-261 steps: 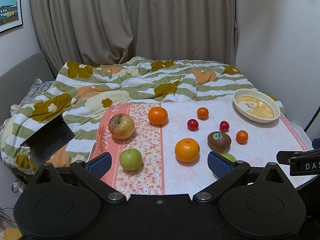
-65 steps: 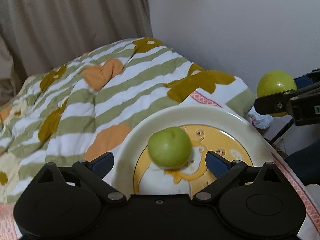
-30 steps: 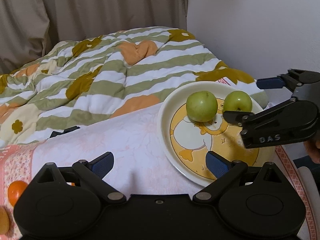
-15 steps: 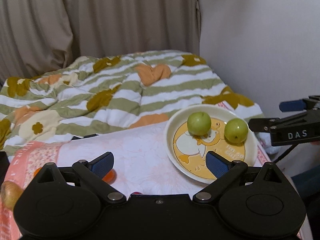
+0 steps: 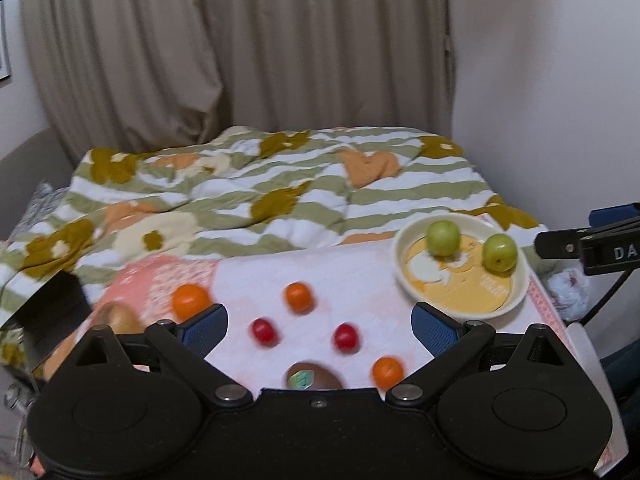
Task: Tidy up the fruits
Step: 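Move both tools back over the remaining fruit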
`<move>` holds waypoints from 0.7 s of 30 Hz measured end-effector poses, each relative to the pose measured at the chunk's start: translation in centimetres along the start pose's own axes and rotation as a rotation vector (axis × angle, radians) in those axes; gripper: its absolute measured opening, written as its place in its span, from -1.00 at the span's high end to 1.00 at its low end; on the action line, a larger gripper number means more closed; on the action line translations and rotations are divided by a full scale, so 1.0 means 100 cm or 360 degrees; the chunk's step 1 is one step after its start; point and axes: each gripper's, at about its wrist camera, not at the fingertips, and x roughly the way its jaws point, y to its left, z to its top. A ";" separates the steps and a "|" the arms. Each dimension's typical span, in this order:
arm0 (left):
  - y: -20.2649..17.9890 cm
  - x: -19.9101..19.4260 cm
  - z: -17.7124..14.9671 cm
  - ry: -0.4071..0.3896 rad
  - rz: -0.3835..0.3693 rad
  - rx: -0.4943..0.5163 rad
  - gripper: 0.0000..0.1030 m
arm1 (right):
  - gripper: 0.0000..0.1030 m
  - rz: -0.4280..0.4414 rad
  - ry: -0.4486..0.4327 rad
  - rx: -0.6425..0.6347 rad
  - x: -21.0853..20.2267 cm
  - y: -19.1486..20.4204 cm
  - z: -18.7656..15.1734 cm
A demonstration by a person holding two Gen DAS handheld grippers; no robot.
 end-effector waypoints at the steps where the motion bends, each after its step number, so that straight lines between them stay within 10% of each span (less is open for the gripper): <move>1: 0.008 -0.004 -0.003 -0.0001 0.0018 -0.0010 -0.95 | -1.00 0.0008 -0.0004 -0.0004 -0.003 0.005 -0.002; 21: 0.172 -0.012 -0.047 0.0025 0.0012 0.0003 -0.95 | -1.00 -0.0091 0.0023 0.0107 -0.005 0.159 -0.026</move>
